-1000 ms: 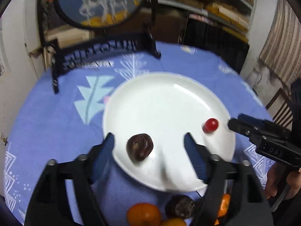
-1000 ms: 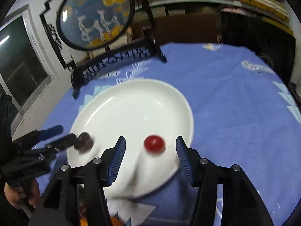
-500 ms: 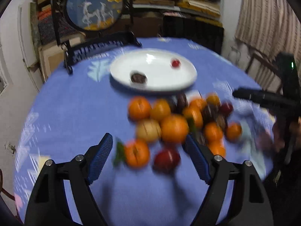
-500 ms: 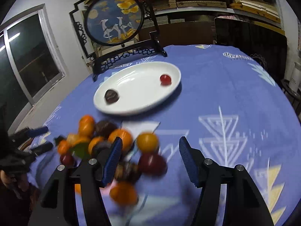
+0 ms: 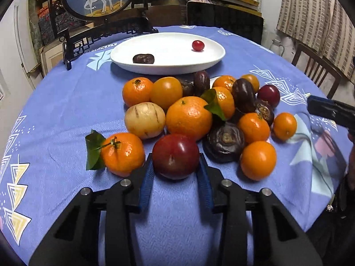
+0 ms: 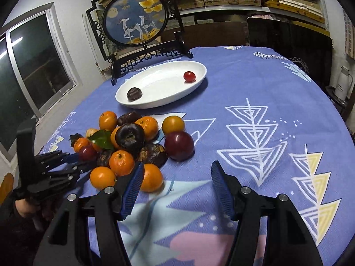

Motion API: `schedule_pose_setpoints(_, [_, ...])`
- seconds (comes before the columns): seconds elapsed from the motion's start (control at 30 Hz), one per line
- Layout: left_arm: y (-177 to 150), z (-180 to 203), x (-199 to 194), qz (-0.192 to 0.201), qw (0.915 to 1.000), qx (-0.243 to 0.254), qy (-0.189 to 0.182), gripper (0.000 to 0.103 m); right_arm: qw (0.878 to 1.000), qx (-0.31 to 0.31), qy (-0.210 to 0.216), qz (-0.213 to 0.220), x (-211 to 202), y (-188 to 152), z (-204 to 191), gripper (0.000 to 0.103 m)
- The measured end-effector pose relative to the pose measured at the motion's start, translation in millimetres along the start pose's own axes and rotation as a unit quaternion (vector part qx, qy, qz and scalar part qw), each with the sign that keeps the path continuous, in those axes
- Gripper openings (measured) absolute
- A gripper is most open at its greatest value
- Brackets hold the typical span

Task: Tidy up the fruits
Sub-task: 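Grasp a red plum with the left tool while the right tool grasps a tangerine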

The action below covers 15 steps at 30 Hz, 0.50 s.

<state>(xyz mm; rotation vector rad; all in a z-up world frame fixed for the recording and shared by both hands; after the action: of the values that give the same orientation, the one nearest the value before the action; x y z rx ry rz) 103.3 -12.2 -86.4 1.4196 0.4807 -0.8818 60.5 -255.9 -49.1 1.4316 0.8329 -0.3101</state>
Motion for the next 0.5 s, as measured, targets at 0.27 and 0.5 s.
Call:
schedule_pose_setpoints(0.27, [8,-2,3,0.011,0.9997,-0.018,-0.013,0.037,0.998,-0.055,0.007,-0.022,9,-6,-27,0.064])
schedule_pose_setpoints(0.5, [-2,-9,-10,0.016,0.999,-0.03,-0.027,0.037,0.994,-0.101,0.002,-0.029,23,1,-49,0.064])
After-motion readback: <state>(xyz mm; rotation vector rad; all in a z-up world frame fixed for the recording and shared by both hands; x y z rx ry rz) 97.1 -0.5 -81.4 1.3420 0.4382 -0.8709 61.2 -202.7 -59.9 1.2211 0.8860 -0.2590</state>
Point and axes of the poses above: each gripper's, at about its wrist camera, not at the fingertips, and x roughly the way its jaws point, z to its right, y to its top, the point moved 2 cm from there along x, roughly the way its jaws point, and after that the axes turned 13 degrees about -x, right-handed, at the moved point
